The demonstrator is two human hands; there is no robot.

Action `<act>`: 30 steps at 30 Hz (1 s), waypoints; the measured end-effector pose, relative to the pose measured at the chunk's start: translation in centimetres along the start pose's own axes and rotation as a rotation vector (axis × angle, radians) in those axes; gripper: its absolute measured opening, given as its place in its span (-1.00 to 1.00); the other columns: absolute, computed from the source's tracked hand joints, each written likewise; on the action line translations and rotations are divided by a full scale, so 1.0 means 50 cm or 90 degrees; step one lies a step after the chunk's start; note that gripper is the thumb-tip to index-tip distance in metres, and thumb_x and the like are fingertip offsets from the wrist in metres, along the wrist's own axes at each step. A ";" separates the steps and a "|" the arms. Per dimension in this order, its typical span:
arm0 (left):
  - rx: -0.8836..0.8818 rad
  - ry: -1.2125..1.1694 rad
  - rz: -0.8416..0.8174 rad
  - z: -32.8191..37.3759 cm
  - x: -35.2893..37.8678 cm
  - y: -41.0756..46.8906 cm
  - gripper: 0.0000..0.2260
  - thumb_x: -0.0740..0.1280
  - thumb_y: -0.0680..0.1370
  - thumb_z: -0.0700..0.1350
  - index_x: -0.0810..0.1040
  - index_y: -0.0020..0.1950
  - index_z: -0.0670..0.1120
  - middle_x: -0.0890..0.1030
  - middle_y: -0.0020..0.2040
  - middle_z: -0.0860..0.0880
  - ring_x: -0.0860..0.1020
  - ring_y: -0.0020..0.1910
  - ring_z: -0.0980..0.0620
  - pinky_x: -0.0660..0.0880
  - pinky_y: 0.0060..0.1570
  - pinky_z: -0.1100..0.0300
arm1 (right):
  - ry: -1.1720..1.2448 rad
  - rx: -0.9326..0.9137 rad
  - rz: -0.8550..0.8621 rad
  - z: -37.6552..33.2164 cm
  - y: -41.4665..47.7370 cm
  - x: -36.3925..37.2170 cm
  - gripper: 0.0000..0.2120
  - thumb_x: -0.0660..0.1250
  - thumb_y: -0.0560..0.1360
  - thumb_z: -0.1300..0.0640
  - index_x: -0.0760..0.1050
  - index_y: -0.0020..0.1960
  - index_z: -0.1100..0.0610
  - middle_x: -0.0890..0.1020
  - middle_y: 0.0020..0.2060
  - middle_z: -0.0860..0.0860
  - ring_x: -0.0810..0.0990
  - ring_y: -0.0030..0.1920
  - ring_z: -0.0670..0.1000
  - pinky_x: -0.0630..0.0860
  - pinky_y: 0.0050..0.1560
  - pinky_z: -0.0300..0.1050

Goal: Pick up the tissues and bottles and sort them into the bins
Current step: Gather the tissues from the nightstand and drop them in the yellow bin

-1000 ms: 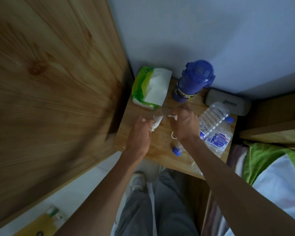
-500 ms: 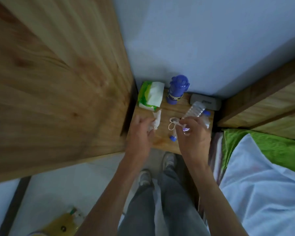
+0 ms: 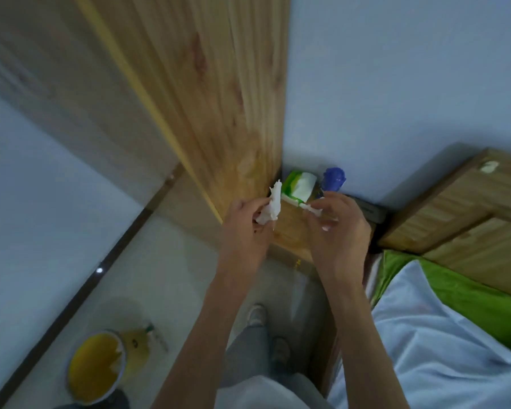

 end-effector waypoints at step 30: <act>-0.411 0.041 0.528 -0.379 -0.781 -0.842 -0.64 0.50 0.52 -0.23 0.67 0.29 0.02 0.55 0.11 0.05 0.61 -0.02 0.16 0.59 -0.08 0.35 | 0.106 -0.298 -0.527 -0.456 -0.828 0.414 -0.90 0.53 0.47 0.24 0.66 -0.05 0.12 0.66 0.06 -0.02 0.65 0.05 -0.06 0.64 -0.14 -0.24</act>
Point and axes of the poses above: each hand's wrist, its own y-axis towards the middle knuckle, its own x-axis out of the palm, z = x × y, the point moved 7 cm from there along y, towards the middle knuckle
